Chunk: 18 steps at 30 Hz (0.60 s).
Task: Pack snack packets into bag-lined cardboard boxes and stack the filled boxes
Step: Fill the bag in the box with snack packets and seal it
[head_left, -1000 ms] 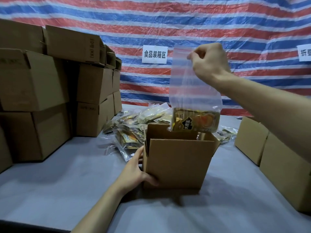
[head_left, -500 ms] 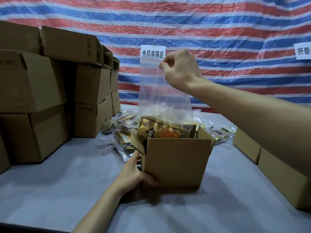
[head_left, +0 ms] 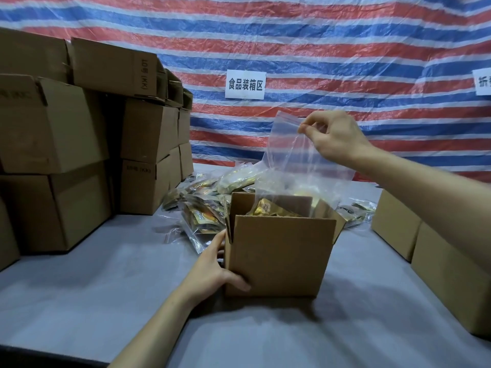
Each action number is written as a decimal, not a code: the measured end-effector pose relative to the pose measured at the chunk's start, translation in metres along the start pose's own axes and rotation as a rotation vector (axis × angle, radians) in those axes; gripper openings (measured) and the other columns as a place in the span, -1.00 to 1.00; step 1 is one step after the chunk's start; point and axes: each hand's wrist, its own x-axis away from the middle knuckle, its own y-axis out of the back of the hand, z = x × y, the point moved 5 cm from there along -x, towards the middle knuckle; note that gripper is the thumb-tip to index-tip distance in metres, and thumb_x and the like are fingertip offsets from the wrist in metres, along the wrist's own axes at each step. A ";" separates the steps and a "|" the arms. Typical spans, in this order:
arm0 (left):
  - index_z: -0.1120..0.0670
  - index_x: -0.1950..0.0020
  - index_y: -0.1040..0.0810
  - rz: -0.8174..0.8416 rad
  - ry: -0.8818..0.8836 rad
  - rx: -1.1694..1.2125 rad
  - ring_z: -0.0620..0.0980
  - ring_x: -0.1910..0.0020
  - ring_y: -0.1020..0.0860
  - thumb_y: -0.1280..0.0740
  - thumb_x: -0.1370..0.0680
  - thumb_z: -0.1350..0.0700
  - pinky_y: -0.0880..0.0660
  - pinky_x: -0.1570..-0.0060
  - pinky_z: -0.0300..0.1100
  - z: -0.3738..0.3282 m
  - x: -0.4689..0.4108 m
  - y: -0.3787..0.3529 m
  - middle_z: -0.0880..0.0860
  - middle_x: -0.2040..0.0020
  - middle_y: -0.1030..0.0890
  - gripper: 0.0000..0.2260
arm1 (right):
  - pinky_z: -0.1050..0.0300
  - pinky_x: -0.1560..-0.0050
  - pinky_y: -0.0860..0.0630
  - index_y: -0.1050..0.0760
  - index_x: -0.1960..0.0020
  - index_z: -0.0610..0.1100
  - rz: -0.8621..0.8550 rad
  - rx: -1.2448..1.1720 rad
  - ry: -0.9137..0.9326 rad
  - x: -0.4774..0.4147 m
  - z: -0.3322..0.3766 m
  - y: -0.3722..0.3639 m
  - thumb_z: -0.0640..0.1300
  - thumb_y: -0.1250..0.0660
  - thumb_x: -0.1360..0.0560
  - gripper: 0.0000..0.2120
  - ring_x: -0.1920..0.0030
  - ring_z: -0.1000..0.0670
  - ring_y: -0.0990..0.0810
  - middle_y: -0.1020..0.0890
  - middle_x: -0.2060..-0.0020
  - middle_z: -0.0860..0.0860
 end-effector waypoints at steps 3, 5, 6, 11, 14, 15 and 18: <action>-0.05 -0.38 -0.44 -0.001 0.006 0.002 0.06 -0.08 -0.64 -0.63 0.01 0.25 -0.57 0.13 -0.23 0.000 -0.001 0.000 0.05 -0.13 -0.66 -0.03 | -0.16 -0.04 -0.61 -0.68 -0.05 -0.07 0.000 0.001 0.003 0.002 0.005 -0.001 -0.08 -0.33 -0.63 -0.85 0.05 -0.03 -0.61 -0.68 0.08 -0.01; -0.06 -0.38 -0.44 -0.002 0.001 -0.002 0.03 -0.07 -0.65 -0.62 0.00 0.26 -0.57 0.13 -0.24 0.001 -0.001 0.000 0.04 -0.13 -0.66 -0.04 | -0.19 -0.06 -0.60 -0.67 -0.05 -0.08 -0.007 -0.009 -0.010 0.003 0.007 -0.003 -0.09 -0.32 -0.63 -0.84 0.02 -0.08 -0.63 -0.69 0.05 -0.06; -0.06 -0.38 -0.44 -0.004 -0.001 -0.007 0.01 -0.06 -0.66 -0.62 0.00 0.26 -0.57 0.11 -0.24 0.001 -0.001 0.000 0.03 -0.12 -0.67 -0.04 | -0.18 -0.04 -0.61 -0.66 -0.04 -0.09 -0.005 -0.025 -0.016 0.003 0.008 -0.005 -0.11 -0.31 -0.63 -0.84 0.03 -0.10 -0.63 -0.69 0.05 -0.07; -0.01 -0.36 -0.46 0.000 0.002 -0.028 -0.14 0.07 -0.66 -0.62 -0.01 0.32 -0.56 0.16 -0.30 0.002 -0.002 0.001 0.01 -0.06 -0.67 -0.07 | -0.04 0.14 -0.57 -0.59 0.02 -0.13 0.251 -0.098 0.015 0.021 0.017 -0.034 -0.16 -0.24 -0.67 -0.82 0.24 0.03 -0.62 -0.66 0.21 0.01; -0.01 -0.37 -0.45 0.004 0.003 -0.028 -0.14 0.06 -0.66 -0.62 -0.02 0.33 -0.56 0.15 -0.30 0.002 -0.002 0.002 0.02 -0.08 -0.66 -0.07 | -0.08 0.15 -0.57 -0.55 0.06 -0.08 0.229 -0.103 0.052 0.020 0.024 -0.031 -0.17 -0.23 -0.68 -0.82 0.29 0.10 -0.62 -0.65 0.26 0.04; -0.01 -0.36 -0.46 0.002 0.002 -0.028 -0.14 0.05 -0.66 -0.62 -0.02 0.34 -0.55 0.15 -0.31 0.002 -0.002 0.002 0.02 -0.08 -0.66 -0.07 | -0.15 0.12 -0.58 -0.55 0.06 -0.09 0.177 -0.113 0.053 0.015 0.025 -0.026 -0.18 -0.23 -0.67 -0.83 0.26 0.04 -0.64 -0.65 0.26 0.01; -0.03 -0.34 -0.47 -0.007 0.002 -0.029 -0.14 0.05 -0.66 -0.62 -0.02 0.32 -0.55 0.16 -0.32 0.002 -0.001 0.002 -0.02 -0.06 -0.68 -0.08 | -0.27 0.03 -0.61 -0.55 0.03 -0.09 0.000 -0.127 0.033 0.001 0.023 -0.004 -0.22 -0.22 -0.64 -0.85 0.18 -0.10 -0.67 -0.67 0.25 -0.01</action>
